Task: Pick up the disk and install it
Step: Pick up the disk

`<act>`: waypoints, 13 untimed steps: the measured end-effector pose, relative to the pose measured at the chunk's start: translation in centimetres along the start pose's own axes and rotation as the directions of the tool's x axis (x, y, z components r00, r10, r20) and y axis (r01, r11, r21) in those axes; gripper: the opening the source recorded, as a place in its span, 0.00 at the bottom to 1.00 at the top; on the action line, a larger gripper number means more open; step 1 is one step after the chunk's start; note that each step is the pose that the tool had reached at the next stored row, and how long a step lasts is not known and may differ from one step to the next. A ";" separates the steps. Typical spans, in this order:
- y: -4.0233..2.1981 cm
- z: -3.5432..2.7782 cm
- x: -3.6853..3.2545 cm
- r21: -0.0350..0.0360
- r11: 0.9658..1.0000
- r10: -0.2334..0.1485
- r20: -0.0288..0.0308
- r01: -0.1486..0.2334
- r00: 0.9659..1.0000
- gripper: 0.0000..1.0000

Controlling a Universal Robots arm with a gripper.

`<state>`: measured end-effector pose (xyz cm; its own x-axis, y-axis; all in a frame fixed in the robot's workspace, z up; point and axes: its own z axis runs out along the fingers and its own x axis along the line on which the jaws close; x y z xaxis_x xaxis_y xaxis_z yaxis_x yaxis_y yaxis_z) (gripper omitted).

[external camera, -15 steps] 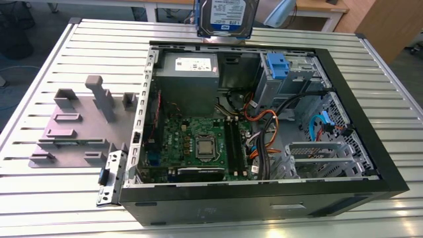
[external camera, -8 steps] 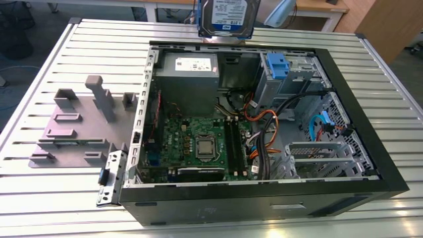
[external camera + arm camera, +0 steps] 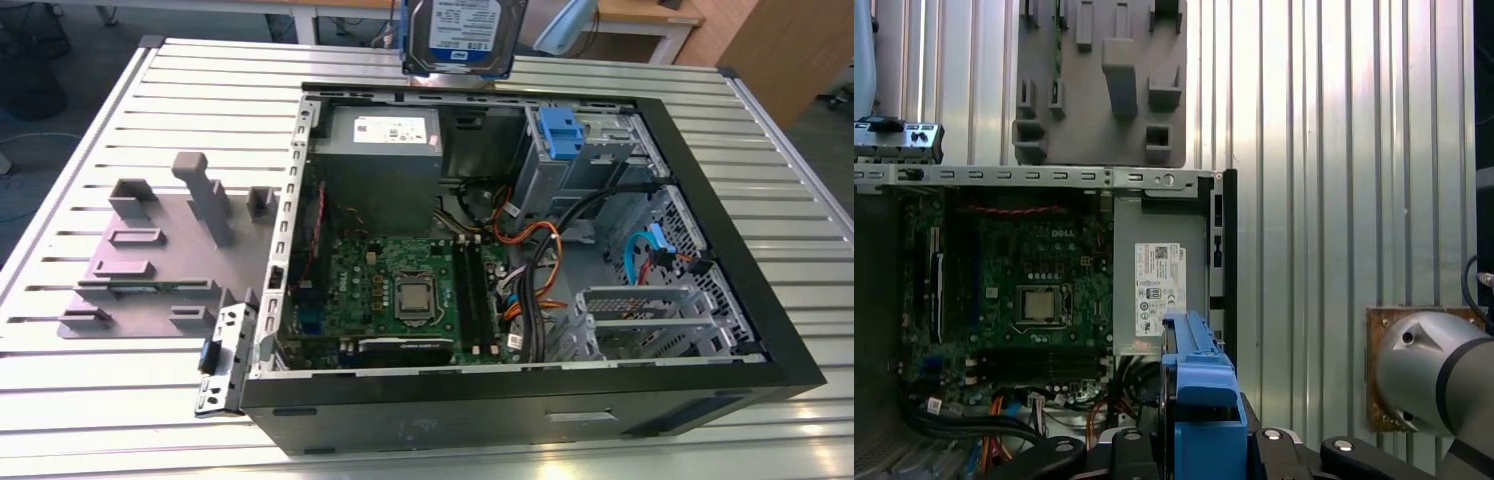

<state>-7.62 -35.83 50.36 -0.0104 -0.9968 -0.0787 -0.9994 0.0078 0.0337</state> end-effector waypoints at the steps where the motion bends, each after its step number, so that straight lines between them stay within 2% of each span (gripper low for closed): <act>1: -0.03 0.00 0.00 0.000 1.000 0.000 0.000 0.000 1.000 0.37; 13: -0.43 -0.01 -0.01 0.000 1.000 0.000 0.000 0.000 1.000 0.37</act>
<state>-7.19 -35.83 50.36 -0.0104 -0.9968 -0.0786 -0.9994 0.0078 0.0337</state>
